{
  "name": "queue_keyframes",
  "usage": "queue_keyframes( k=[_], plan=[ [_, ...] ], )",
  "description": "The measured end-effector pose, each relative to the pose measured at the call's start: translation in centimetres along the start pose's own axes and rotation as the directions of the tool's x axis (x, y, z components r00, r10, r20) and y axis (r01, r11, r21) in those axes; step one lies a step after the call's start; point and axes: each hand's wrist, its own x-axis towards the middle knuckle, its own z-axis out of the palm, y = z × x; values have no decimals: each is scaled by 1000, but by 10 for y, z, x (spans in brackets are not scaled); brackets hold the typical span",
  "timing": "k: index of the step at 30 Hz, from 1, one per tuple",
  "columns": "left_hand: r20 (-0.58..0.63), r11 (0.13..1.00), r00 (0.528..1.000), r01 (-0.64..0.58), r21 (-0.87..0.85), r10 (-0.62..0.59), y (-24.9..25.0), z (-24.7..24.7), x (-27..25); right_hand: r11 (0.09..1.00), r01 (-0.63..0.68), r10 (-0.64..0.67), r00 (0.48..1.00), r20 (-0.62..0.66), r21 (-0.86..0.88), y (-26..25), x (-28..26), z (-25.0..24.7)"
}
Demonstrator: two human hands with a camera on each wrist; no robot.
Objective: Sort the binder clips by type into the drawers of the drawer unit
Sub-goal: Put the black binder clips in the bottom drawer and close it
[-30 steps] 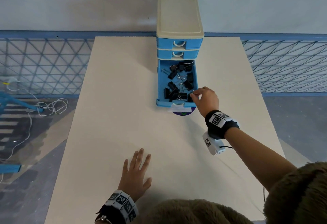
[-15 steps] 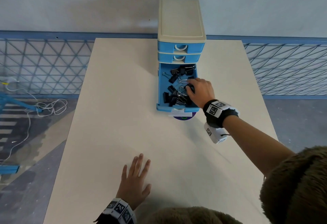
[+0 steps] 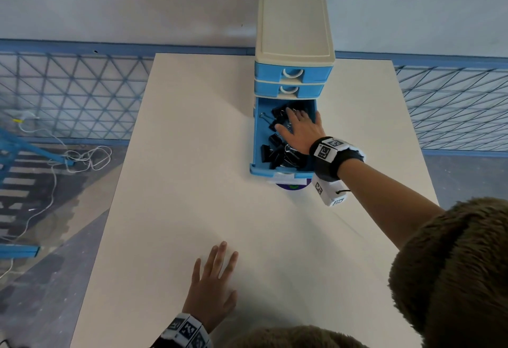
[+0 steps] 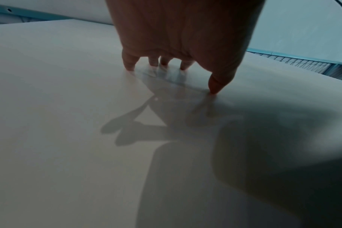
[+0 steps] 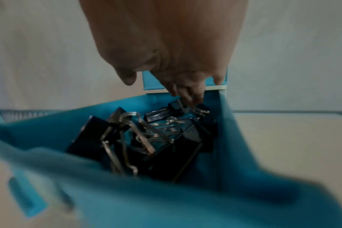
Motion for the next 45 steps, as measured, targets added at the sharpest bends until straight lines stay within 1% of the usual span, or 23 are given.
queue_keyframes(
  k=[3,7,9,11,14,17,21,25,29,31,33,35,37,39,42,45],
  plan=[
    [-37,1000,999,-7,-11,7,-1,1,0,991,26,-10,992,-124,132,1,-10,1],
    [9,1000,1000,-3,-28,3,-3,1,0,977,93,-32,954,-299,194,19,-34,6],
    [33,999,999,0,-33,1,-3,0,-1,964,121,-30,935,-354,236,31,-49,11],
    [38,999,999,1,-44,0,-2,1,-2,949,117,4,926,-379,294,41,-65,17],
    [39,998,999,10,-54,-8,-2,3,-7,927,77,64,931,-359,366,51,-83,29],
    [62,999,998,18,-52,-15,-2,6,-16,918,48,80,950,-302,394,54,-94,38],
    [48,995,998,52,-87,-48,0,12,-29,898,34,84,966,-246,439,52,-96,48],
    [41,990,996,85,-110,-81,5,14,-39,882,37,101,959,-265,470,49,-89,50],
    [23,986,995,100,-129,-98,7,19,-41,903,30,101,955,-279,429,53,-86,46],
    [7,983,994,110,-148,-110,9,20,-40,860,17,157,942,-296,509,51,-90,47],
    [19,978,992,129,-164,-128,11,20,-39,789,16,229,920,-319,614,46,-90,47],
    [9,977,991,133,-168,-133,11,21,-39,752,19,256,913,-317,659,40,-83,44],
    [17,977,991,137,-162,-136,12,20,-40,774,18,218,931,-293,633,37,-76,41],
    [61,977,986,164,-134,-157,12,16,-39,808,-13,204,944,-259,589,40,-72,40],
    [108,974,977,198,-113,-186,13,11,-36,820,-44,224,942,-250,570,46,-73,41],
    [109,977,979,186,-107,-175,11,12,-38,830,-27,205,944,-260,557,49,-75,44]
  ],
)
